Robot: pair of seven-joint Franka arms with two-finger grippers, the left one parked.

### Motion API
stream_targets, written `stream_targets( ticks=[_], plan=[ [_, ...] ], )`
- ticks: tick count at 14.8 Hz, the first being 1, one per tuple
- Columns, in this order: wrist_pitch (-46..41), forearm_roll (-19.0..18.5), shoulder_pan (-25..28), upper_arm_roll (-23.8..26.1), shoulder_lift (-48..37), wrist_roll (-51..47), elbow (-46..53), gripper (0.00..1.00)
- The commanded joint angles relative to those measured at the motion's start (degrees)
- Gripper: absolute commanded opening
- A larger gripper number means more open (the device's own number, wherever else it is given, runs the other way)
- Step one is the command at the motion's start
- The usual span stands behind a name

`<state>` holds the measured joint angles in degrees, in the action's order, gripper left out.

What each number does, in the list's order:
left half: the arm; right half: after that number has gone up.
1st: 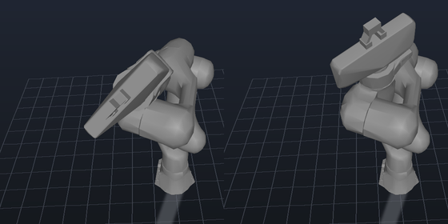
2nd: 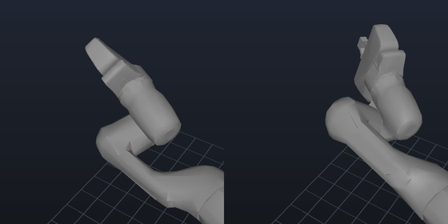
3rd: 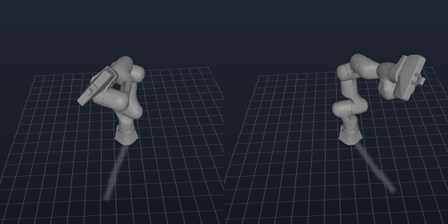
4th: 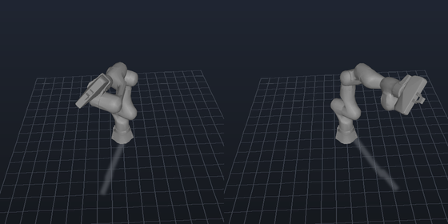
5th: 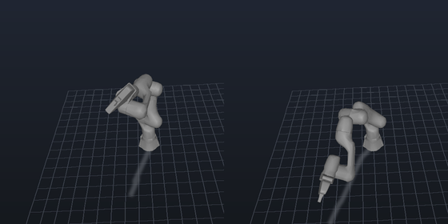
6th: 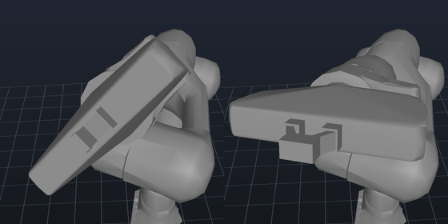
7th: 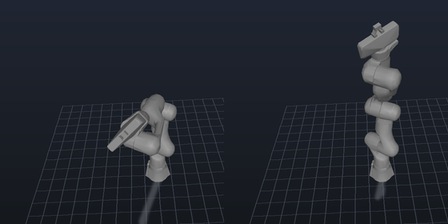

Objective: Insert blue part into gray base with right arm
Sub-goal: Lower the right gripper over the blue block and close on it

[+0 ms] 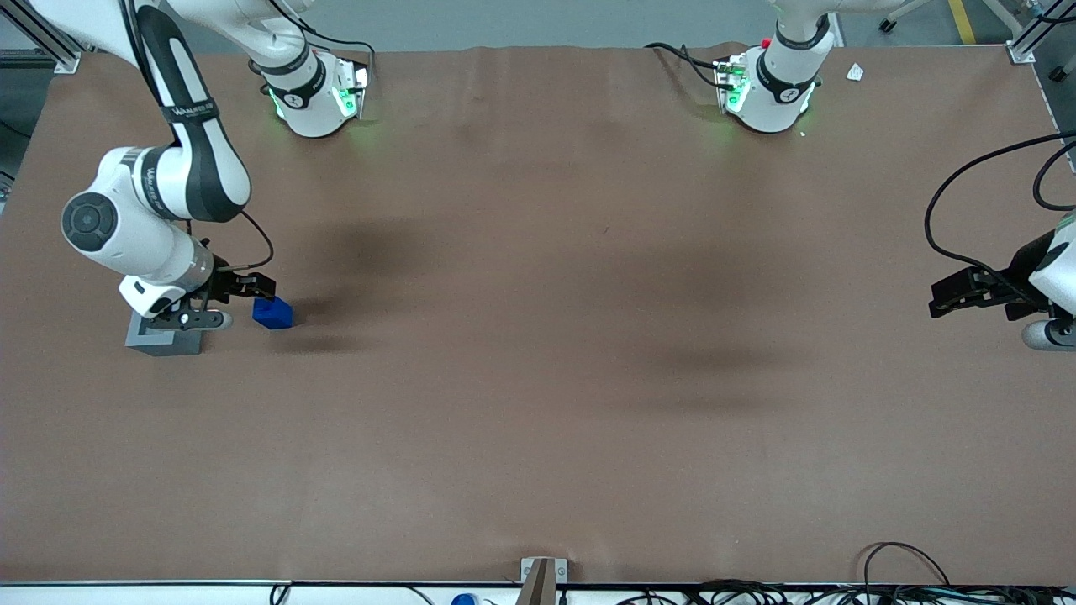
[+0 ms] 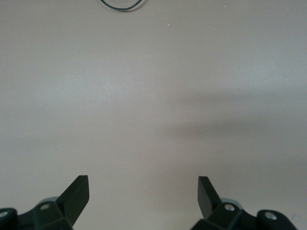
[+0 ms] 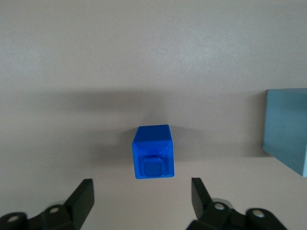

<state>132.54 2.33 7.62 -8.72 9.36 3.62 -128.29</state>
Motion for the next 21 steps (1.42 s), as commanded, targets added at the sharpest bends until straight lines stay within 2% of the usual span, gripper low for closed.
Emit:
stream_targets(
  ticks=[1, 7, 12, 14, 17, 18, 21],
  plan=[
    [2.20, -0.84, 0.11, 0.02, 1.71, 0.16, -0.82, 0.86],
    [6.50, -0.93, 0.73, -0.07, 5.49, 0.34, -1.70, 0.81],
    [7.82, -1.71, 0.55, -0.07, 7.25, 0.34, -1.61, 0.65],
    [8.18, -1.98, 0.20, -0.07, 7.60, 0.34, -1.61, 0.52],
    [7.22, -1.89, -0.41, -0.16, 7.08, 0.16, -1.35, 0.13],
    [6.86, -1.89, -1.20, -0.16, 6.73, 0.16, -1.18, 0.06],
    [2.22, -1.89, -2.08, -0.25, 5.06, 0.16, 1.54, 0.04]
  ],
)
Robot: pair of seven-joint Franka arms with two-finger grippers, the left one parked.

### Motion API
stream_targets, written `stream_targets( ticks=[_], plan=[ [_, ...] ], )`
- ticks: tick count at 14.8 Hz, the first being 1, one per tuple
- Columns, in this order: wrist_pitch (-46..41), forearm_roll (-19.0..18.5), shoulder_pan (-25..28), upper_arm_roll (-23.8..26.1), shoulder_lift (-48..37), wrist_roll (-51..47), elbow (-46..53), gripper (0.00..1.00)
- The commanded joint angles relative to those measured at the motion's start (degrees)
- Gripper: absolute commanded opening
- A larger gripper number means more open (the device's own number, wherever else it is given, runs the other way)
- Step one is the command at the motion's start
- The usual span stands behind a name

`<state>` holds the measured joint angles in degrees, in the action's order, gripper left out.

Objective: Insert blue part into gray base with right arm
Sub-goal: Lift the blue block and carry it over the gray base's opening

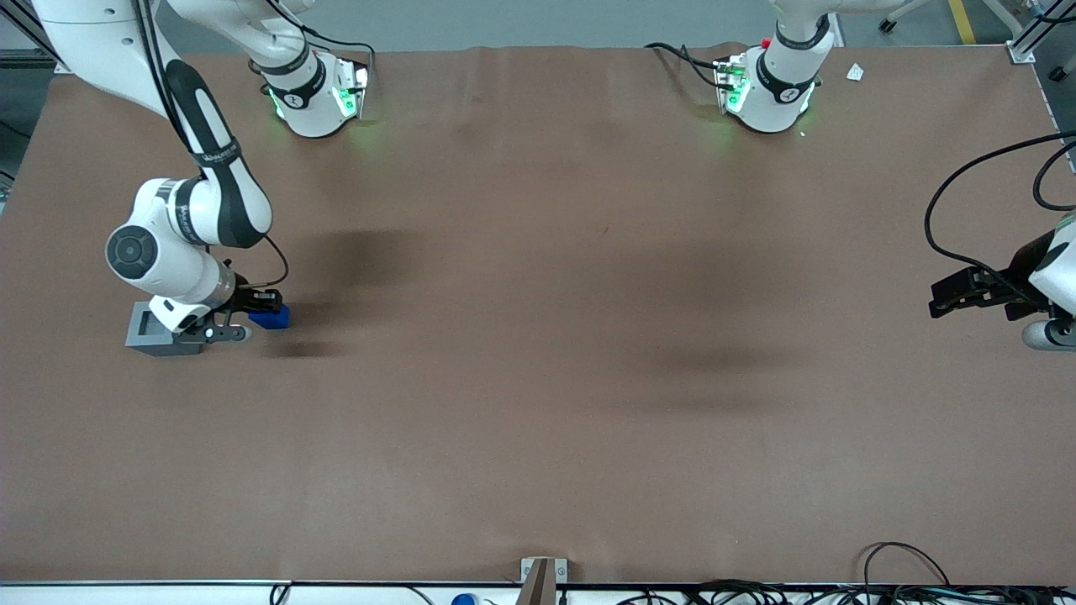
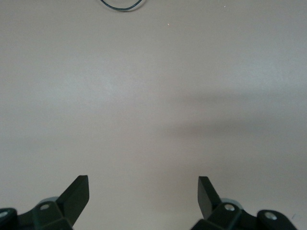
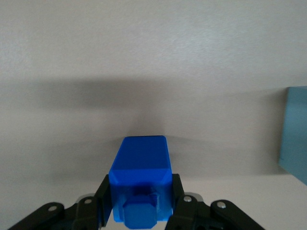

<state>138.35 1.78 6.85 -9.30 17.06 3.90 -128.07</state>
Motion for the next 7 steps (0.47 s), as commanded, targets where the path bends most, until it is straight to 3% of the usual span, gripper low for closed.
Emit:
stream_targets(
  ticks=[1, 7],
  plan=[
    [-7.18, -1.34, -2.09, 0.33, -3.60, -0.12, 3.42, 0.04],
    [-22.94, -1.34, -9.30, 0.24, -7.39, 2.67, 14.77, 0.05]
  ],
)
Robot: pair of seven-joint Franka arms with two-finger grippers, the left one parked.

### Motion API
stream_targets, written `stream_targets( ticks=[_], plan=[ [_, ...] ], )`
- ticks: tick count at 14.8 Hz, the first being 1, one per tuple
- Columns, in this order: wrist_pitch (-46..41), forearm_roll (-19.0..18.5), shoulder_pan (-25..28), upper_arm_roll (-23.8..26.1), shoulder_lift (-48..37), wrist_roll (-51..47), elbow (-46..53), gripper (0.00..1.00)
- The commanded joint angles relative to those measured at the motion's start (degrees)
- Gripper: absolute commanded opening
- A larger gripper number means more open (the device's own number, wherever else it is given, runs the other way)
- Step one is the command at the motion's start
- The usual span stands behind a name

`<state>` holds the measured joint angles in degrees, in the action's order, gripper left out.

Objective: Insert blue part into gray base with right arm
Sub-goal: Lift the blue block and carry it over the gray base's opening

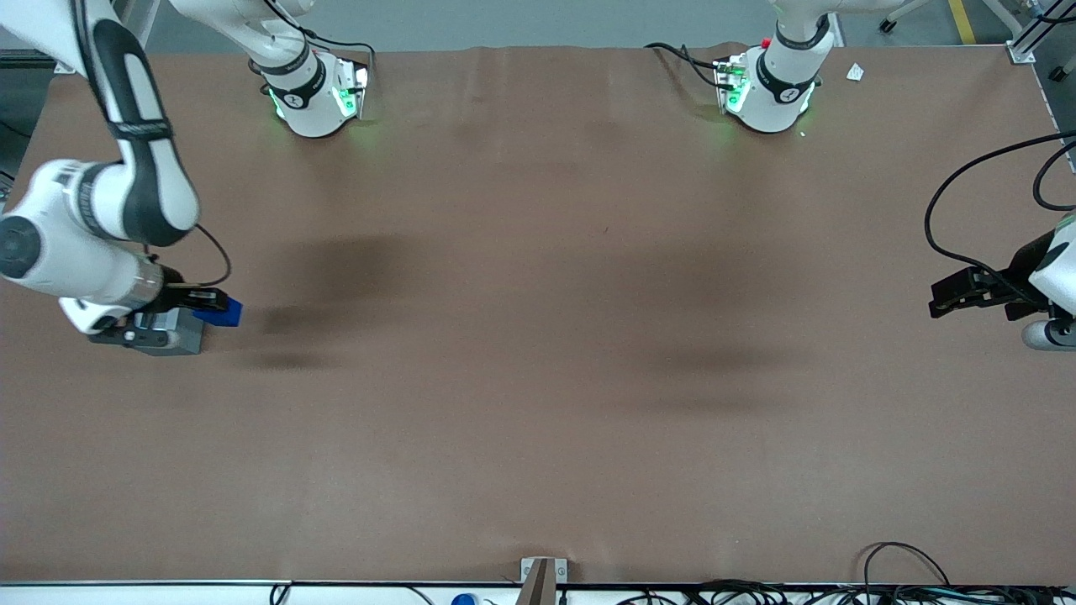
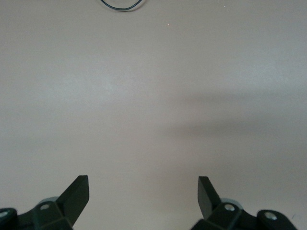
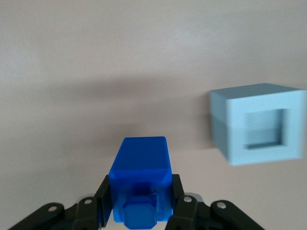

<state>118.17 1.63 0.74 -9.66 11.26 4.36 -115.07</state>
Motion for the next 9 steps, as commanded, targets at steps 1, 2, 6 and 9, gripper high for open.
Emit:
stream_targets(
  ticks=[1, 2, 6, 9],
  plan=[
    [-2.86, -1.19, -4.86, 0.61, -1.95, 5.28, 1.87, 0.05],
    [-2.51, -1.19, -6.87, 0.61, -2.04, 8.27, 1.87, 0.05],
    [1.52, -1.19, -11.81, 0.61, -1.34, 16.55, 1.60, 0.05],
    [4.51, -1.19, -13.48, 0.61, 0.15, 19.71, 1.17, 0.05]
  ],
)
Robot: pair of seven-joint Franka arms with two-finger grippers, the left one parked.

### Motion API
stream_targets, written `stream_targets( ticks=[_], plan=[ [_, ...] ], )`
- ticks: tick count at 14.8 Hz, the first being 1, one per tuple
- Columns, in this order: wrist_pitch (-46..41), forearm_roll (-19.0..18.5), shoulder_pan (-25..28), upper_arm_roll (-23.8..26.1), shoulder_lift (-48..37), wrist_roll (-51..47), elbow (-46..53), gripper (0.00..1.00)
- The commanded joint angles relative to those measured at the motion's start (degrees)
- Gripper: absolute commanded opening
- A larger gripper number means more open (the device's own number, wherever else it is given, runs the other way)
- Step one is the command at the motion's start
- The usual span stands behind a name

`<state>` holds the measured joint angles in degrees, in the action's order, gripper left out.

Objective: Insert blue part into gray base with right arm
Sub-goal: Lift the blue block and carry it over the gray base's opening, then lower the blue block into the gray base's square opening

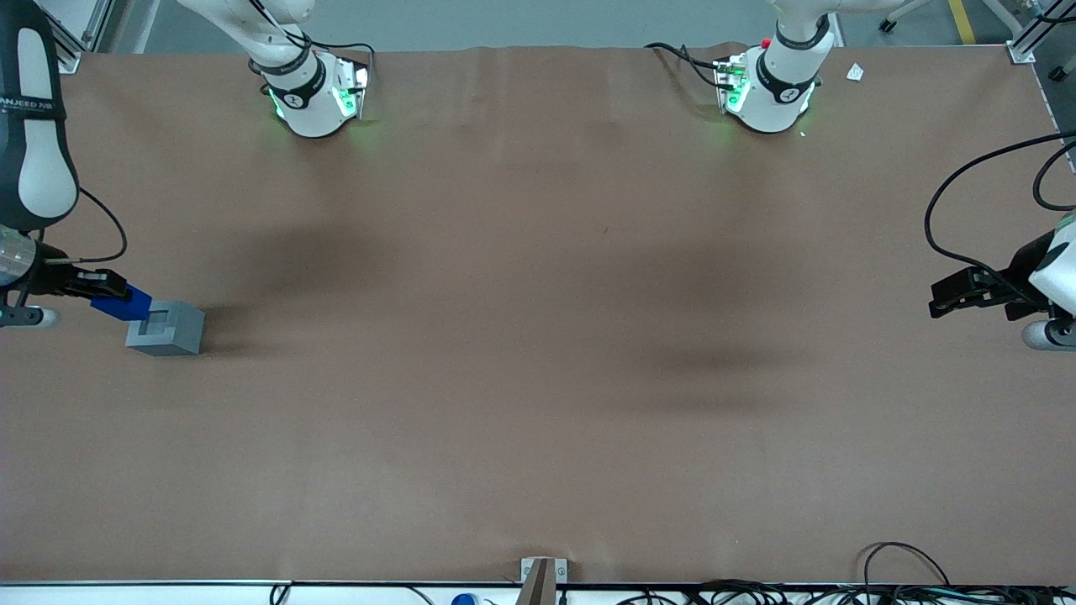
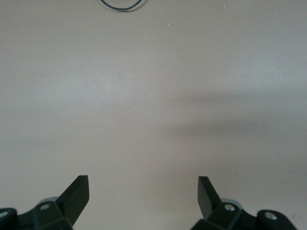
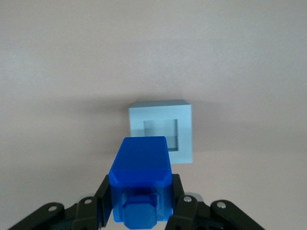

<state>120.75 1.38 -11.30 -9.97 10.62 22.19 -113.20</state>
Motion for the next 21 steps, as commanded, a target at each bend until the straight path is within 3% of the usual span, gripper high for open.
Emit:
stream_targets(
  ticks=[1, 21],
  plan=[
    [2.56, -0.94, -1.70, 1.01, 1.59, 1.89, -0.62, 0.05],
    [6.17, -0.68, -2.14, 1.01, 7.40, 1.98, -0.53, 0.05]
  ],
)
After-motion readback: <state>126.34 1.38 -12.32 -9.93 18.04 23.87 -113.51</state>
